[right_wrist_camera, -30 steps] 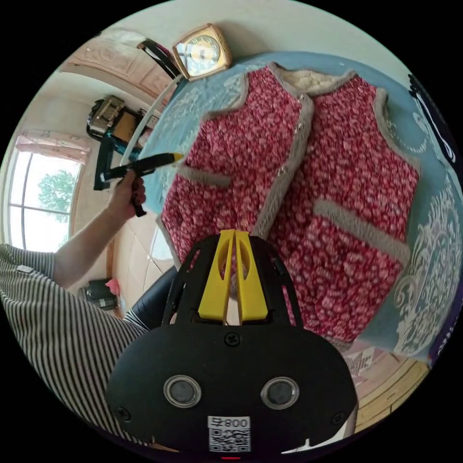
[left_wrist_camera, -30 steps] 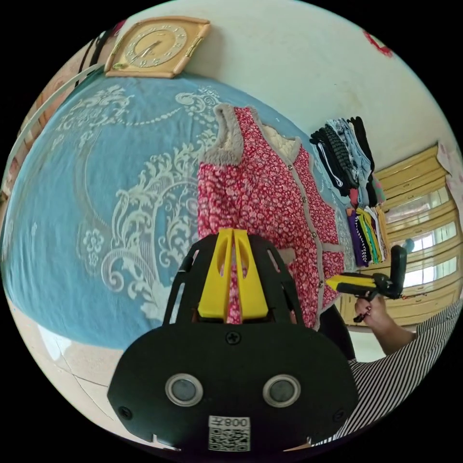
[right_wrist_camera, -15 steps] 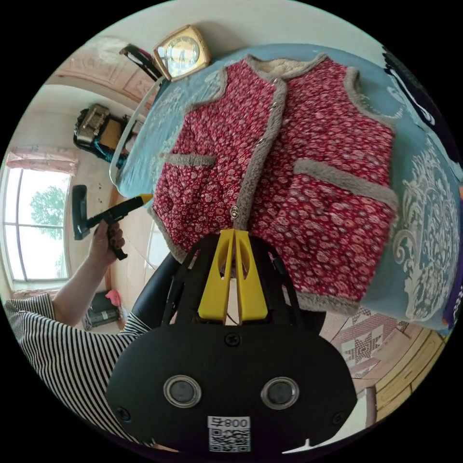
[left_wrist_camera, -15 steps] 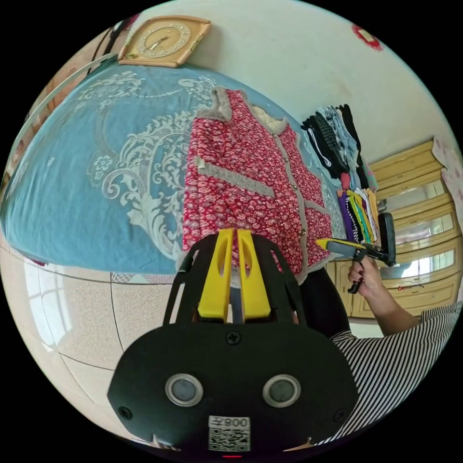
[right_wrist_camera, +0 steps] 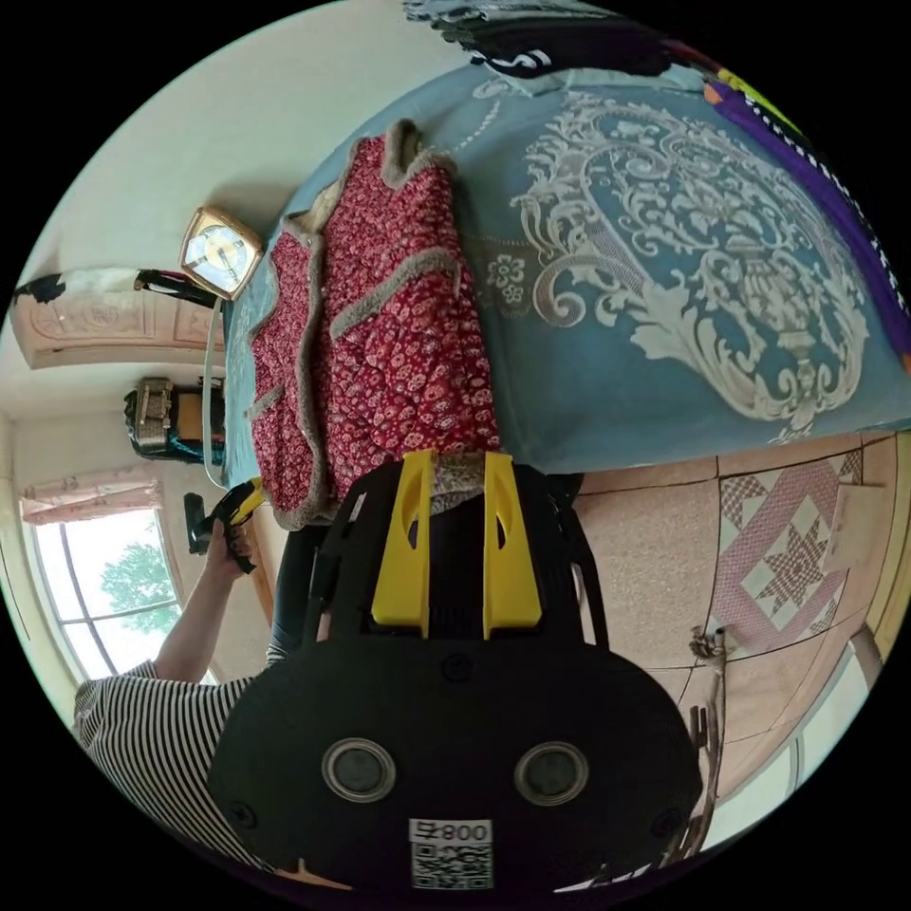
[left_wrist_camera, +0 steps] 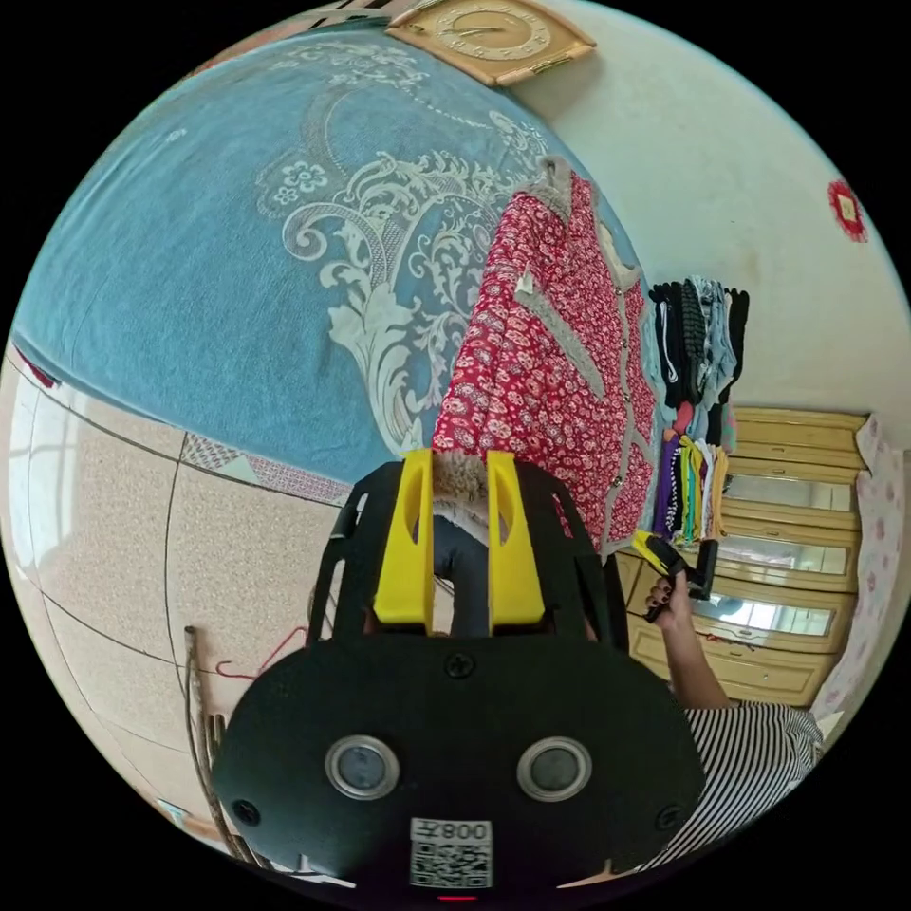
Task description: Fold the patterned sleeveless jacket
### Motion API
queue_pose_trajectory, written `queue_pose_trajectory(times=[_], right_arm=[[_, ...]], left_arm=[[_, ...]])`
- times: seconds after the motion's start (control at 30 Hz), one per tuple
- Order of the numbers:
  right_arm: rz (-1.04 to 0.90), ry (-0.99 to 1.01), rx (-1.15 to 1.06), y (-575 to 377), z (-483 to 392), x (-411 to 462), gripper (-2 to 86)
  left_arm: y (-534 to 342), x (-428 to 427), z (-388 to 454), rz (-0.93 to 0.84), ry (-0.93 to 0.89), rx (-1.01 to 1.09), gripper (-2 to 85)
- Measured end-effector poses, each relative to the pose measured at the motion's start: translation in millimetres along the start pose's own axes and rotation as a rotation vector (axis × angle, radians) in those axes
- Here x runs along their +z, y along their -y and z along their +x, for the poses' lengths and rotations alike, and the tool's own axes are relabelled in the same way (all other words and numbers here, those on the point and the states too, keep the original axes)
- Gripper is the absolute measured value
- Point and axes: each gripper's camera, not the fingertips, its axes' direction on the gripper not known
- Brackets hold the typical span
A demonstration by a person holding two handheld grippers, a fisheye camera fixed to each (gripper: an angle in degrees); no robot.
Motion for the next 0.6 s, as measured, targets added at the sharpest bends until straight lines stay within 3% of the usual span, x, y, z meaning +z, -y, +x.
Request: queue_pose_trajectory(times=[0.4,0.6], right_arm=[[-0.066,-0.033,-0.026,36.3,42.4,20.7,7.3],[-0.004,0.003,0.009,48.6,72.1,0.1,4.1]], left_arm=[[27.4,-9.0,10.2,0.108,-0.125,-0.129,6.2],[54.5,-35.8,41.2,0.192,-0.055,-0.051,6.0]])
